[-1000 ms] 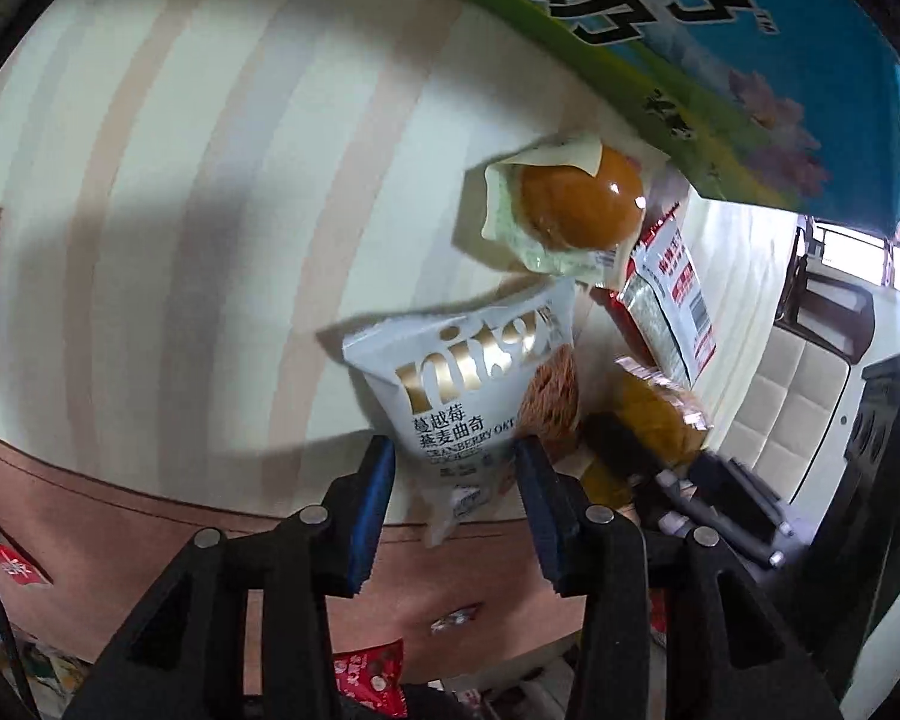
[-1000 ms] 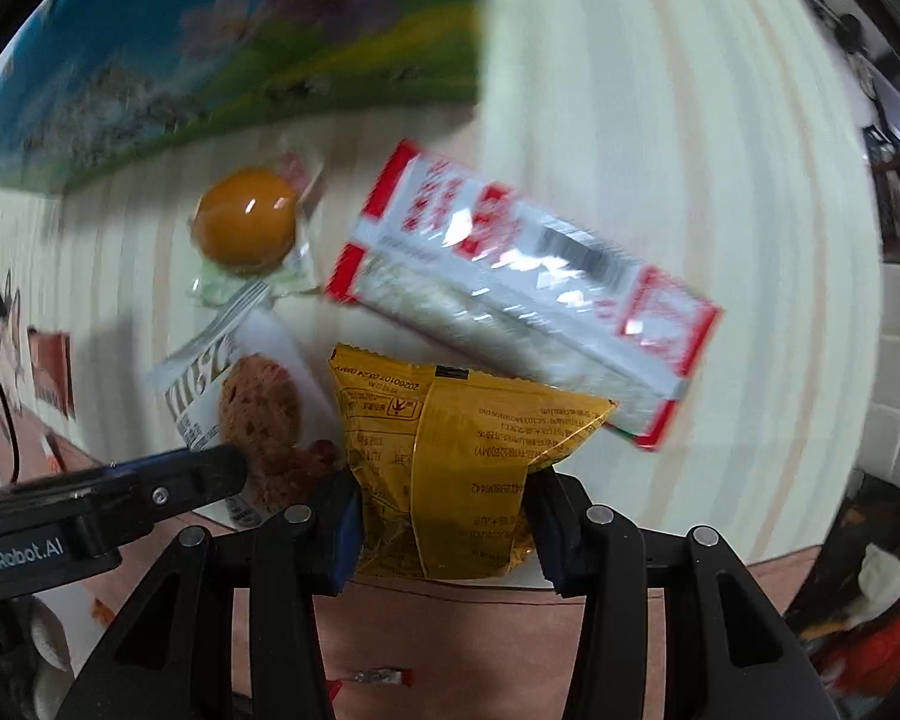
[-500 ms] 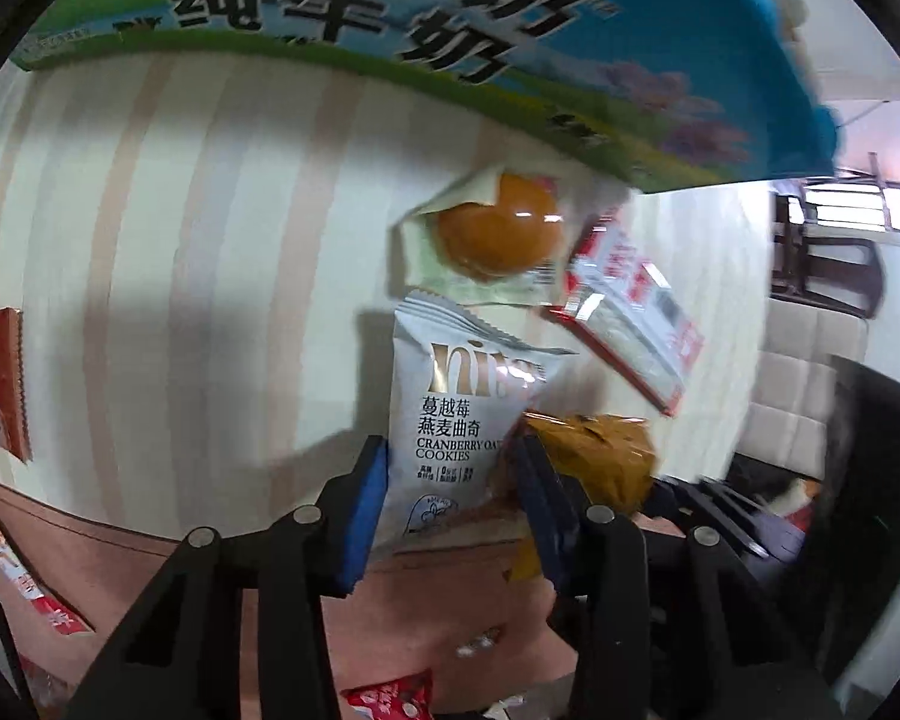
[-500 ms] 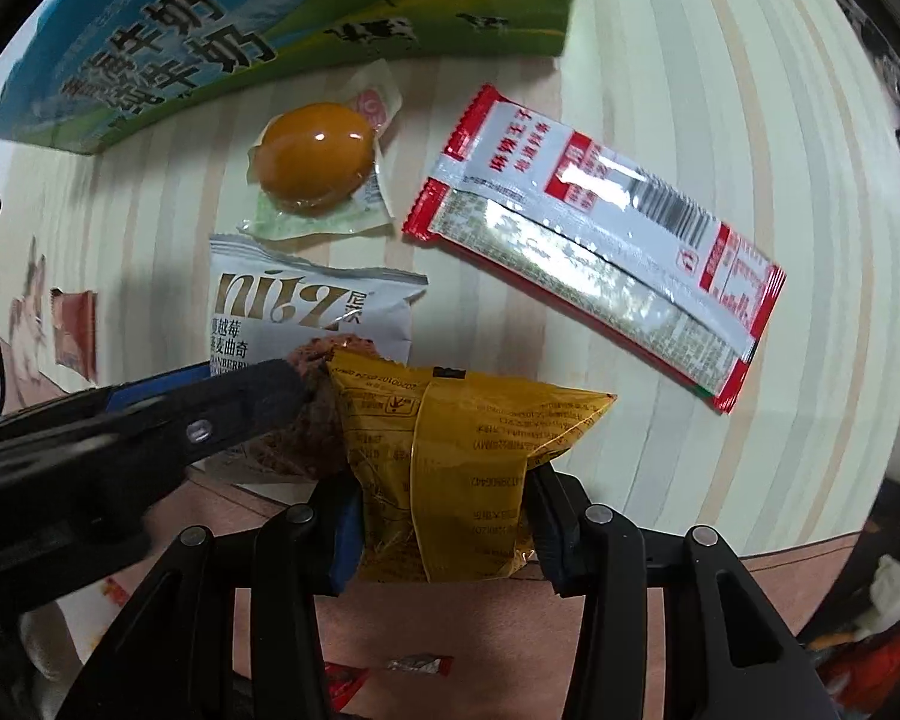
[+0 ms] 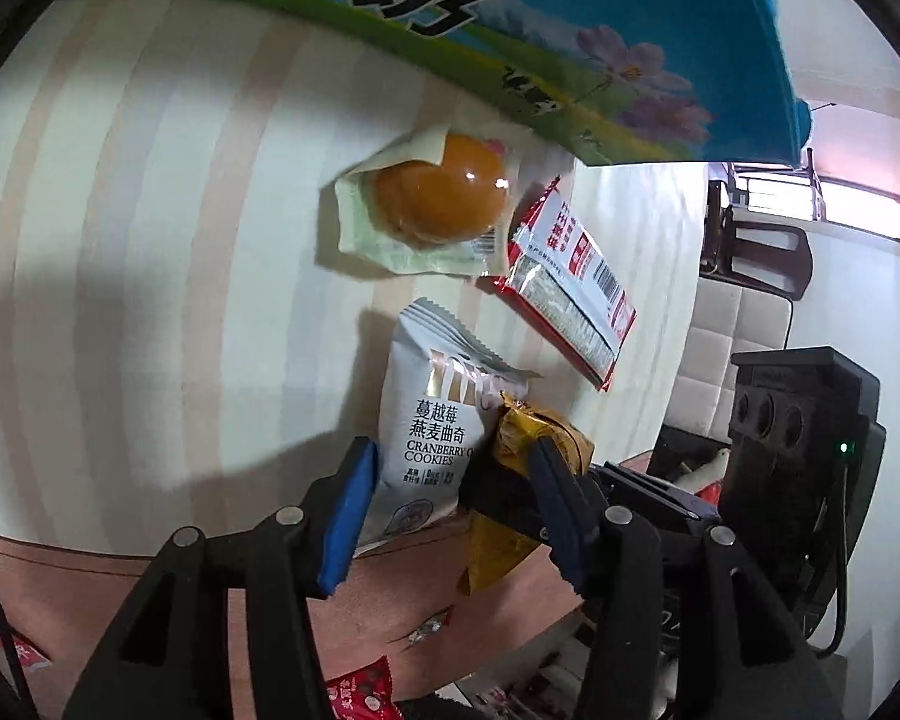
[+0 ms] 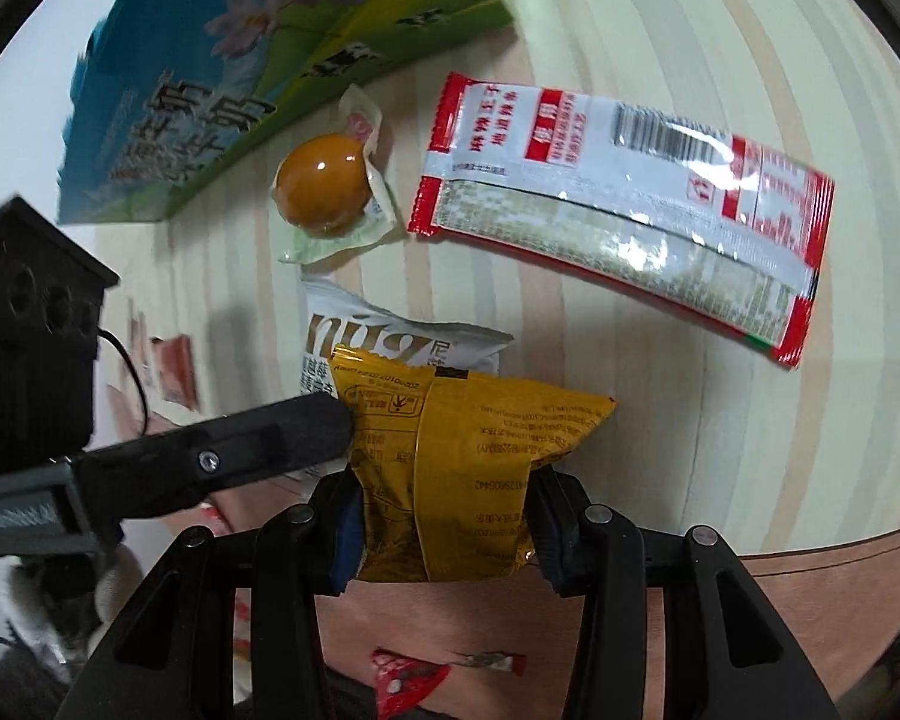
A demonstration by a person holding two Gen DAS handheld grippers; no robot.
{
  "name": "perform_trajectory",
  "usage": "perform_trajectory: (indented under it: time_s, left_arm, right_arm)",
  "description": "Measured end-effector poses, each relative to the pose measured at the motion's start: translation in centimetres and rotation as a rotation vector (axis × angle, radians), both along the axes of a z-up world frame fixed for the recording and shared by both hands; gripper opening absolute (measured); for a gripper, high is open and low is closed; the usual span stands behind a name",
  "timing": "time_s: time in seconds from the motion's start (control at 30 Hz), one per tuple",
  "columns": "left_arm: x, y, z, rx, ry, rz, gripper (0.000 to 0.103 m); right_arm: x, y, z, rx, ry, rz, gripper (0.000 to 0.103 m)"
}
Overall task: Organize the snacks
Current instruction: 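Carry both bags over the box and open both tools to drop them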
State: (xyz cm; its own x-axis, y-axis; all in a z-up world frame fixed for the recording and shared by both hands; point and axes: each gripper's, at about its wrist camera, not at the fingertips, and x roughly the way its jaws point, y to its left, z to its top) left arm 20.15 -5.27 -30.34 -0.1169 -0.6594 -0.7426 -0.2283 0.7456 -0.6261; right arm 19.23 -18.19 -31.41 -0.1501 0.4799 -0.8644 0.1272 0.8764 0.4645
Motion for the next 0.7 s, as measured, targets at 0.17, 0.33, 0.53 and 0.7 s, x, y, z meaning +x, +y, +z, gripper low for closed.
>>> perform_trajectory:
  time_s: [0.17,0.33,0.53,0.7]
  left_arm:
    - [0.5,-1.1,0.5,0.173,0.029,-0.073,0.024]
    - [0.8,-0.8,1.9,0.204,-0.008,-0.063,0.021]
    - [0.0,-0.8,4.5,0.263,-0.083,-0.092,0.014]
    - [-0.2,-2.5,5.4,0.263,-0.125,-0.145,0.014]
  right_arm:
    - [-0.6,-1.9,0.5,0.035,-0.005,-0.020,0.048]
    - [-1.5,-4.6,2.4,-0.002,-0.051,-0.068,0.048]
    - [-1.9,-7.8,3.6,-0.088,-0.069,-0.104,0.048]
    - [-1.9,-7.3,2.3,-0.175,-0.011,-0.070,0.048]
